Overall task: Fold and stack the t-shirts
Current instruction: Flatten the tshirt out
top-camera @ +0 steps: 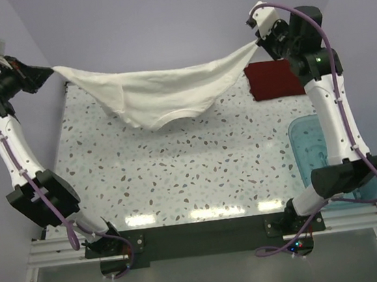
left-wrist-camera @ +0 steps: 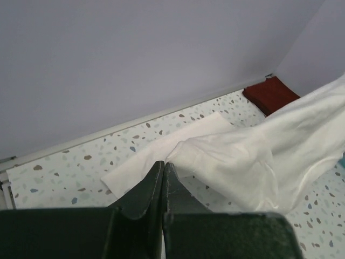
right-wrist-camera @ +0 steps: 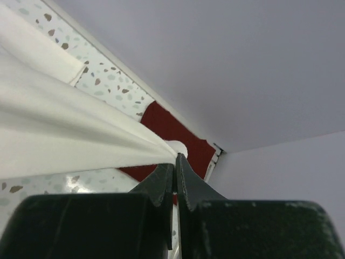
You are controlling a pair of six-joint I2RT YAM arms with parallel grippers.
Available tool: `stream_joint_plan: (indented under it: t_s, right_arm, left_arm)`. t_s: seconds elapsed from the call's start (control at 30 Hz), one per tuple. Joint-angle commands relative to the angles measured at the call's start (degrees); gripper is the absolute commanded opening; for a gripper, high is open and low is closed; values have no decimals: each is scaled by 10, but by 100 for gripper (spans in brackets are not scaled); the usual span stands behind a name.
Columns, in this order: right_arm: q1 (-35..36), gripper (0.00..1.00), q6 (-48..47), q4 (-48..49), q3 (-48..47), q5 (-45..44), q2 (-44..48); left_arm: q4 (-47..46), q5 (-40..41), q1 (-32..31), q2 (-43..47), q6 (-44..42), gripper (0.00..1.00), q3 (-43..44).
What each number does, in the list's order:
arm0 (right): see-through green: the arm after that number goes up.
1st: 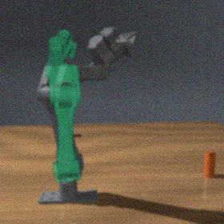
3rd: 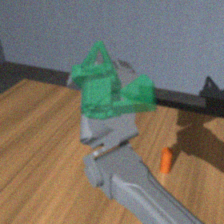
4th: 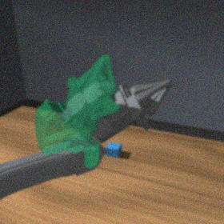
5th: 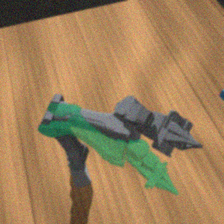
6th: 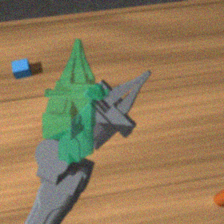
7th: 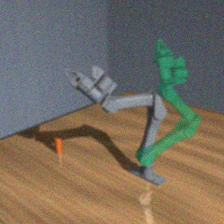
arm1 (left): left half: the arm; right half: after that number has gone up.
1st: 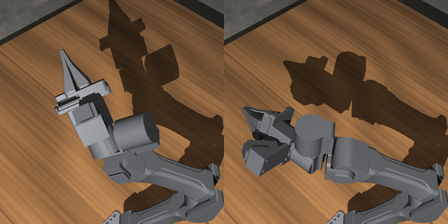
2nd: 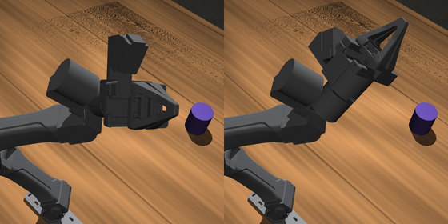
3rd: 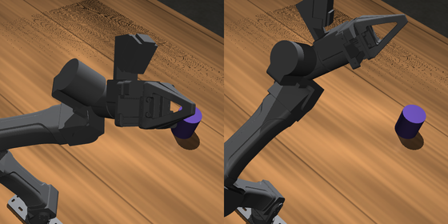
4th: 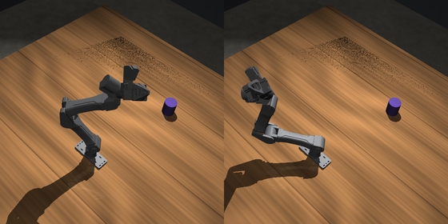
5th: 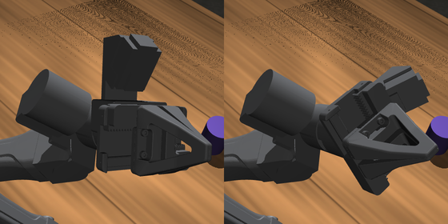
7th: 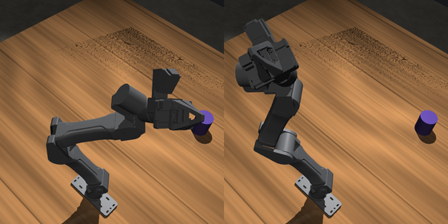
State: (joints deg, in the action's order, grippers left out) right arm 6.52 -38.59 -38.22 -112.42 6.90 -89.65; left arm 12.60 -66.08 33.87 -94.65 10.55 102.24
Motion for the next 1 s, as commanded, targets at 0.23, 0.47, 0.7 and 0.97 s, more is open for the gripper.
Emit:
stream_joint_plan:
  t_s: [0.23, 0.47, 0.7, 0.97]
  right_arm:
    - [-4, 0, 1, -118, 25, 109, 47]
    - [249, 0, -44, -282, 298, 169, 190]
    - [461, 76, -43, -263, 272, 116, 128]
    - [280, 69, 32, -184, 44, 118, -205]
  left_arm:
    - [219, 52, -44, -66, -184, 0, 85]
    - [294, 97, -44, -91, -259, 0, 63]
    - [362, 177, -49, -141, -285, 0, 125]
    - [379, 235, -72, -140, -320, 0, 75]
